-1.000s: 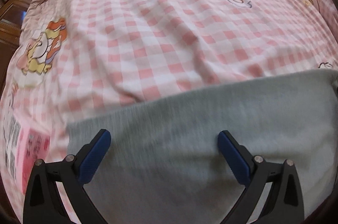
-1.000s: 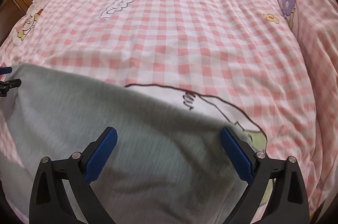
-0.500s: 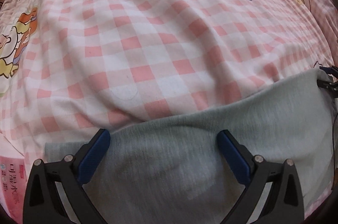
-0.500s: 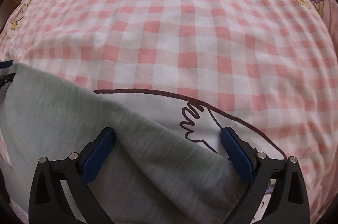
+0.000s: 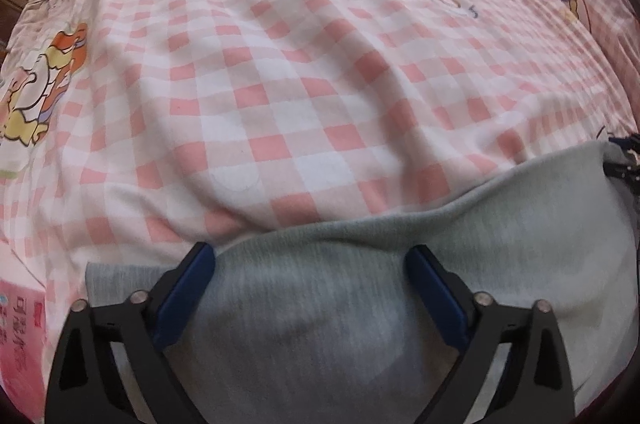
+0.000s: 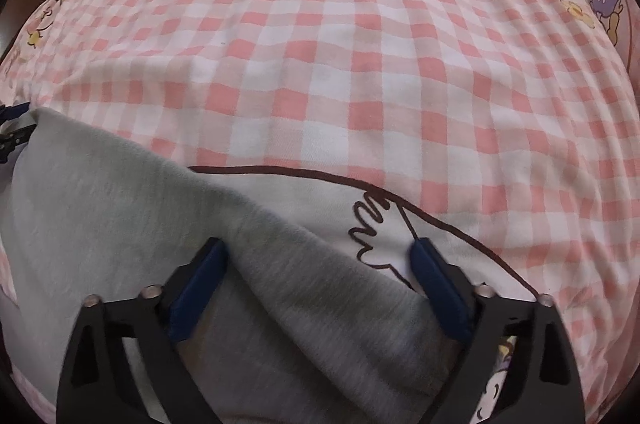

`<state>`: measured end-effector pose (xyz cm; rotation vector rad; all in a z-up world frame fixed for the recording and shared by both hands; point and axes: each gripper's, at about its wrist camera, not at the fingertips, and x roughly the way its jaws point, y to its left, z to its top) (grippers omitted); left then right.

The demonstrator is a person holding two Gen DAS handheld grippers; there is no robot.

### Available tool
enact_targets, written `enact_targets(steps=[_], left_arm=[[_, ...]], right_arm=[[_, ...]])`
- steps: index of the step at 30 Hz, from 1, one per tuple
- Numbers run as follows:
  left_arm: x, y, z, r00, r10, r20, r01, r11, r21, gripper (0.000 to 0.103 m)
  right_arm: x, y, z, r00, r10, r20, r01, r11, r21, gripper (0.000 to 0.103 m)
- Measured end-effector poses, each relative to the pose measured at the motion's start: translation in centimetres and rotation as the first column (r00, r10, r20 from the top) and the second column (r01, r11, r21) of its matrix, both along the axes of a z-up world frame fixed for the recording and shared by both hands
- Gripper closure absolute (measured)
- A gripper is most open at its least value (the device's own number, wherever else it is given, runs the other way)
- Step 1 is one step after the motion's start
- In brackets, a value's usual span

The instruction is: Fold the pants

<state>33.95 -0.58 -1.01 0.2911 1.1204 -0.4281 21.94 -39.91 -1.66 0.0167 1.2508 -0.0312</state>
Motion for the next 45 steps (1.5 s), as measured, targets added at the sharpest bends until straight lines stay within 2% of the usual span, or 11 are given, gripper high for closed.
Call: enact_targets(steps=[1, 2, 4, 5, 6, 7, 10, 19, 25, 34, 45], left_arm=[[-0.3, 0.2, 0.2, 1.000, 0.001, 0.006, -0.001, 1.000, -0.006, 0.016], [-0.7, 0.2, 0.3, 1.000, 0.001, 0.013, -0.001, 1.000, -0.011, 0.018], [-1.1, 0.5, 1.0, 1.000, 0.014, 0.027, -0.013, 1.000, -0.012, 0.038], [-1.2, 0.4, 1.4, 0.999, 0.031, 0.034, -0.030, 0.999, -0.011, 0.044], [-1.2, 0.5, 1.6, 0.998, 0.044, 0.041, -0.044, 0.999, -0.003, 0.056], [-1.2, 0.6, 1.9, 0.997, 0.063, 0.048, -0.063, 0.998, 0.006, 0.070], [-1.3, 1.1, 2.7, 0.994, 0.096, 0.061, -0.097, 0.995, 0.006, 0.092], [-5.1, 2.4, 6.6, 0.989, 0.113, 0.101, -0.106, 0.992, -0.064, 0.097], [-9.3, 4.4, 9.9, 0.978, 0.155, 0.137, -0.136, 0.981, -0.138, 0.097], [-18.9, 6.9, 13.7, 0.963, 0.193, 0.189, -0.150, 0.964, -0.218, 0.097], [-30.1, 9.3, 12.4, 0.954, 0.255, 0.157, -0.205, 0.939, -0.277, 0.097]], right_arm=[[-0.3, 0.5, 0.3, 1.000, 0.010, 0.002, -0.010, 1.000, 0.000, 0.026], [-0.6, 1.1, 0.5, 1.000, 0.019, 0.002, -0.019, 1.000, 0.001, 0.038], [-1.0, 2.3, 1.1, 0.999, 0.047, 0.002, -0.047, 0.999, -0.005, 0.057], [-1.1, 2.8, 1.3, 0.998, 0.056, 0.002, -0.056, 0.998, -0.001, 0.071], [-1.2, 3.2, 1.6, 0.998, 0.064, 0.005, -0.064, 0.998, 0.003, 0.083], [-1.3, 3.5, 1.8, 0.998, 0.068, 0.008, -0.068, 0.998, 0.004, 0.088], [-2.0, 4.6, 2.8, 0.996, 0.077, 0.038, -0.077, 0.997, -0.017, 0.095], [-6.9, 5.9, 9.3, 0.981, 0.077, 0.177, -0.086, 0.996, 0.040, 0.096], [-10.2, 5.5, 11.4, 0.965, 0.092, 0.246, -0.105, 0.994, 0.041, 0.096], [-17.4, 7.2, 12.4, 0.946, 0.118, 0.302, -0.140, 0.989, 0.049, 0.096], [-25.7, 8.7, 10.7, 0.944, 0.120, 0.307, -0.148, 0.987, 0.067, 0.096]])
